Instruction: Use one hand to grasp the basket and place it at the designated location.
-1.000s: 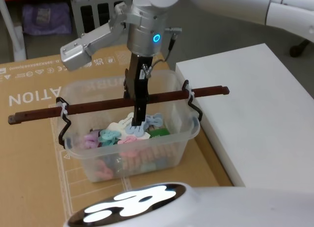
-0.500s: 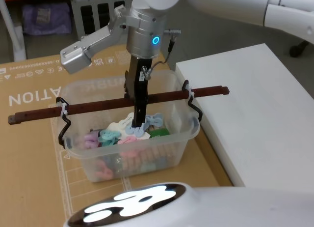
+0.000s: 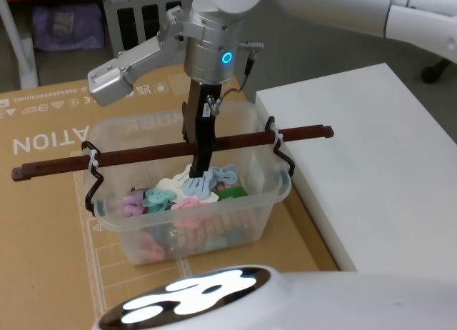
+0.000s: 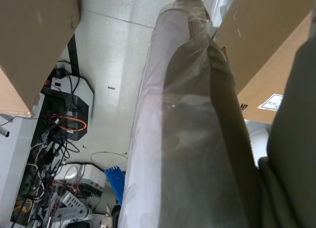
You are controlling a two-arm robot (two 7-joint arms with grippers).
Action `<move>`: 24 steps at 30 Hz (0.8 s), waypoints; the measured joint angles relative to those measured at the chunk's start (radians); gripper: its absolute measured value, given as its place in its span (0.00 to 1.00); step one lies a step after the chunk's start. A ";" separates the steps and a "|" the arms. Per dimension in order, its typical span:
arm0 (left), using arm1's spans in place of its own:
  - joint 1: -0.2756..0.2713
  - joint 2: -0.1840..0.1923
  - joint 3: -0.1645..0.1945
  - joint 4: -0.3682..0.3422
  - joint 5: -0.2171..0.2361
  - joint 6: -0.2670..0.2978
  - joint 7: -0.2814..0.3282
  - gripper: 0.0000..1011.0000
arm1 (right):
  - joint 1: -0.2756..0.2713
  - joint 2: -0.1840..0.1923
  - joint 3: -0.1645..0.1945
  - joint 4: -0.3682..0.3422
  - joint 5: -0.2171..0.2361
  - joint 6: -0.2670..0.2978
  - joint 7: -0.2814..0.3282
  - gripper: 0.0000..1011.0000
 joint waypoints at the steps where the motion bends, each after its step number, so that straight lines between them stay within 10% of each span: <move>1: 0.000 0.000 0.000 0.000 0.000 0.000 0.000 0.00 | 0.000 0.000 0.000 0.000 0.000 0.000 0.000 0.52; 11: 0.000 0.000 0.000 0.000 0.000 0.000 0.000 0.00 | 0.000 0.001 0.001 -0.001 -0.001 0.000 0.000 0.25; 24: 0.000 0.000 0.000 0.000 0.000 0.000 0.000 0.00 | 0.000 0.001 0.001 -0.001 -0.001 0.000 0.000 0.23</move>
